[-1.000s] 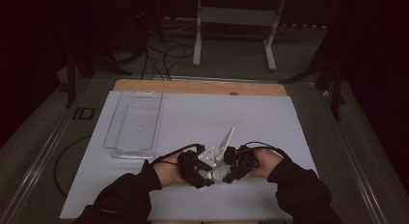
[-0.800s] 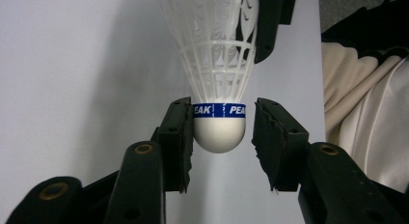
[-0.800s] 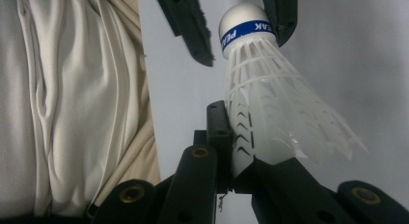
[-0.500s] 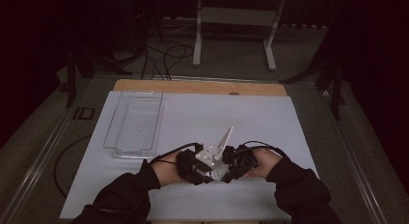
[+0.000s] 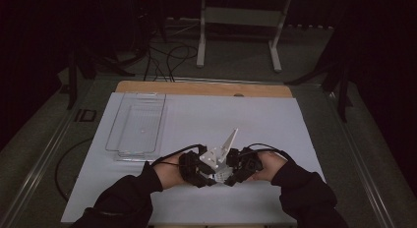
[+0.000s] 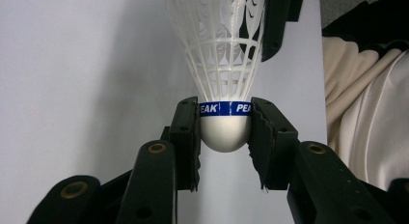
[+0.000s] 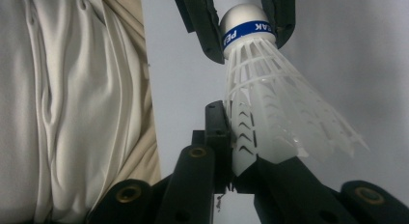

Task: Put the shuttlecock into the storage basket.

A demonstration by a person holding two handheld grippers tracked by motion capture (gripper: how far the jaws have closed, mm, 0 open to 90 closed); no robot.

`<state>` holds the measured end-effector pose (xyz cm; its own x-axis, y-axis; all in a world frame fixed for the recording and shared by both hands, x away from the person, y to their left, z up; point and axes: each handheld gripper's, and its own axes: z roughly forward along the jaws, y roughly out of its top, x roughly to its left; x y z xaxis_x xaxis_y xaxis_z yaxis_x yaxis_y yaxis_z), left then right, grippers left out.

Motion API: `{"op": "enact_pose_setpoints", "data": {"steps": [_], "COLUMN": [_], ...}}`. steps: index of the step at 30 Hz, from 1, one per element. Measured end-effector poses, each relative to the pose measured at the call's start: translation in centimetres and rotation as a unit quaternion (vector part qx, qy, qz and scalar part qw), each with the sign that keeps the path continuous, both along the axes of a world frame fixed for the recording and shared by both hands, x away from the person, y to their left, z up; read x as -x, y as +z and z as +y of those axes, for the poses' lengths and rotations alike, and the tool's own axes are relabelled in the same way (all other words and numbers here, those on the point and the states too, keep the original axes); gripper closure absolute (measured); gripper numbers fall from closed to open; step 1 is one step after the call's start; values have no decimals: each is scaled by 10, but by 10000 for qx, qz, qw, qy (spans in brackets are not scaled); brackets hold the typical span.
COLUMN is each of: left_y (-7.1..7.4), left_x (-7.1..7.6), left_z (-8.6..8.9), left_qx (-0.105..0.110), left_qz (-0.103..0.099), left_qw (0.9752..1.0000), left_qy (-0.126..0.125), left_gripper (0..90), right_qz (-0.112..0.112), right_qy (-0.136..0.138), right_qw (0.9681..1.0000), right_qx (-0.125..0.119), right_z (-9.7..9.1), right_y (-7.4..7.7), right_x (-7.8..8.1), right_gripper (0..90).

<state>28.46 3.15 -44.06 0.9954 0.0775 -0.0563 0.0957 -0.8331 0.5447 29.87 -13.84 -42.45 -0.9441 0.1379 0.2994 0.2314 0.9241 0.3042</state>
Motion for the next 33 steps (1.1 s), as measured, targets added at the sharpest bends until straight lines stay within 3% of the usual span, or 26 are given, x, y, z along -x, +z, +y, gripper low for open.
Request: {"op": "enact_pose_setpoints", "data": {"steps": [4, 8, 16, 22, 24, 33], "left_y": [2, 0, -2, -1, 0, 3], "left_x": [-2, -1, -2, -6, -7, -11], "left_z": [3, 5, 8, 15, 17, 27], "left_qx": [2, -33, -137, -111, -126, -198], "left_qz": [60, 85, 174, 251, 289, 338], "left_qw": [10000, 10000, 9997, 9996, 9995, 9990], "left_qy": [-5, -24, -69, 55, 96, 191], "left_gripper": [661, 661, 660, 660, 660, 659], "right_qz": [-132, -191, -186, -249, -313, -593], "right_qy": [12, 12, -6, -126, -187, -355], "right_qw": [9998, 9995, 9996, 9992, 9988, 9971], "right_qx": [-170, -237, -189, -293, -324, -308], "right_z": [-1, -2, -3, -9, -12, -23], "right_y": [1, 2, -1, 0, -1, -3], "right_x": [1, 4, 5, 4, 4, 4], "right_gripper": [680, 605, 533, 436, 389, 332]}}
